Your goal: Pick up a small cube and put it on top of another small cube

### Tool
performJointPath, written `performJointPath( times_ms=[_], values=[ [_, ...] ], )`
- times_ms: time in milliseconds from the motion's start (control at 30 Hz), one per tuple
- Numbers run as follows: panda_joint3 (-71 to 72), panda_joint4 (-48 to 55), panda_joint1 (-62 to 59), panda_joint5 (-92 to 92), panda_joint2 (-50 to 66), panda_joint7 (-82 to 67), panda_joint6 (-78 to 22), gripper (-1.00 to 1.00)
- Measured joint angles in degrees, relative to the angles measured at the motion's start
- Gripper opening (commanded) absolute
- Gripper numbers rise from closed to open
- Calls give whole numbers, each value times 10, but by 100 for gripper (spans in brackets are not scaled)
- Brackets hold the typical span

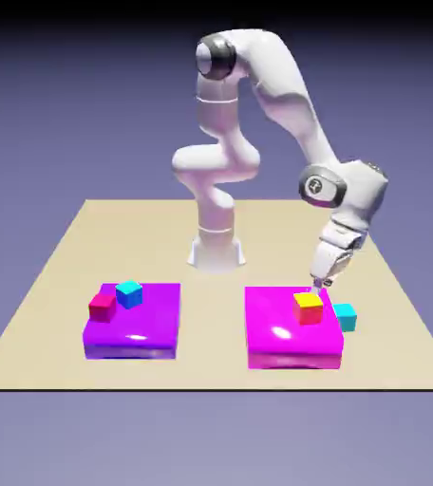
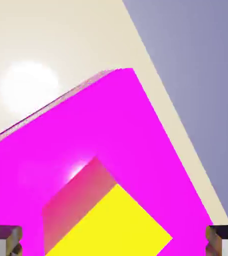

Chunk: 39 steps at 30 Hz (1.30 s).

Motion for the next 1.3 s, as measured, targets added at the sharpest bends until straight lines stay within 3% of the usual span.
performJointPath(
  times_ms=[600,833,967,1000,1167,1300],
  values=[
    [233,246,73,-272,374,17,-417,0],
    [261,339,64,-262,497,-10,-591,0],
    [241,302,34,-282,513,0,-564,0],
    [232,284,21,-292,518,6,-548,-100],
    [258,344,61,-254,500,-14,-600,-100],
    [215,352,29,-186,417,-56,-605,-100]
  ],
)
